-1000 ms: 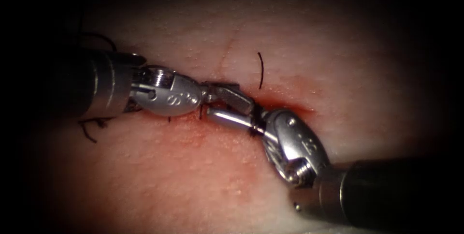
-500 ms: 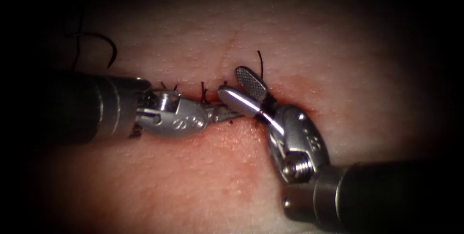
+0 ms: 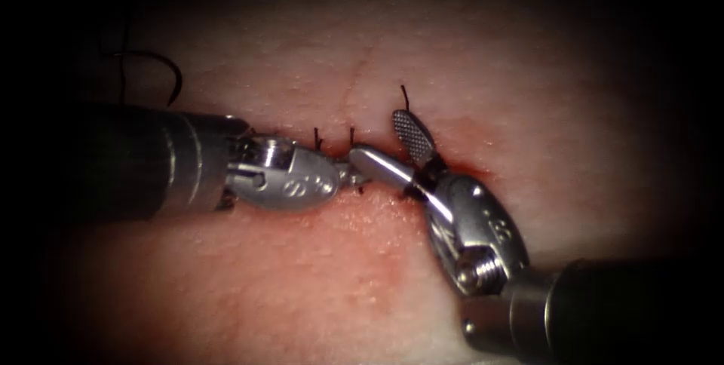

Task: Wound Closure
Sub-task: Grab the suture tail with the right jaws, then pull the right needle holder down and the left needle holder up to tension, then loop the suture once clockwise around the right hand.

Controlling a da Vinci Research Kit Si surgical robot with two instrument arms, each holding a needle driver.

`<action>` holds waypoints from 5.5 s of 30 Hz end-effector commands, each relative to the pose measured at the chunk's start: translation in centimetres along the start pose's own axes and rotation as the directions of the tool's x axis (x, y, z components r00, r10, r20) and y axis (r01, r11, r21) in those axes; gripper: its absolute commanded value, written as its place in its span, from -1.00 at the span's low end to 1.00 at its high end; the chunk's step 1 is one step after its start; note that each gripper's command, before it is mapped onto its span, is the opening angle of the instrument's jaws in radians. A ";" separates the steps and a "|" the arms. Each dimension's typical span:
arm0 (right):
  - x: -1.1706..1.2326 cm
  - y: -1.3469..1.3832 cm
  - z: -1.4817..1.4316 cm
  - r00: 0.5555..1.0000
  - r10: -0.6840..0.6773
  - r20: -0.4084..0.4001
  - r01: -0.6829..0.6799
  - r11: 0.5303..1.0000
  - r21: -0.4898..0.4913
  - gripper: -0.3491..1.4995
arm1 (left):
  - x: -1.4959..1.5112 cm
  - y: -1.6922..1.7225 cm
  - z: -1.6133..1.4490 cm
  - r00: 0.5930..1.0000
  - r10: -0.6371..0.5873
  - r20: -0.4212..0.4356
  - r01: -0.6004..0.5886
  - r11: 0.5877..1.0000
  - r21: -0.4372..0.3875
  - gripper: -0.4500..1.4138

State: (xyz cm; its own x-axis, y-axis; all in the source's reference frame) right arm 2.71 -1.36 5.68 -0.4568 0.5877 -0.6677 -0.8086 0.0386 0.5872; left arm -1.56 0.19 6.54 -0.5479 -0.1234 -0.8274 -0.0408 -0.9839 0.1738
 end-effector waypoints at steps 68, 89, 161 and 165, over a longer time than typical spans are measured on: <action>-0.38 -0.04 -0.18 0.988 -0.128 0.084 0.131 0.991 -0.033 -1.00 | -0.25 -0.95 0.16 0.994 -0.107 0.030 0.106 0.994 0.019 -1.00; -0.51 -0.33 -0.39 0.986 -0.009 0.167 0.018 0.998 -0.056 -1.00 | -0.75 -2.09 0.76 0.989 -0.135 0.059 0.132 0.990 0.049 -1.00; -0.44 -0.55 -0.79 0.920 -0.368 0.133 0.350 0.927 0.136 0.78 | -0.88 -2.18 0.34 0.994 -0.076 0.072 0.066 0.990 0.126 -1.00; -0.33 -0.50 -0.91 0.917 -0.380 0.122 0.343 0.907 0.246 0.85 | -0.70 -1.94 -0.03 0.993 -0.063 0.099 0.055 0.995 0.087 -1.00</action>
State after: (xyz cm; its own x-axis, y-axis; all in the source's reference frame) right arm 2.88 -2.27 5.14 -0.0666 0.6212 -0.7808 -0.7929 0.4421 0.4193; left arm -0.99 2.07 6.67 -0.6287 -0.0473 -0.7762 -0.1366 -0.9759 0.1701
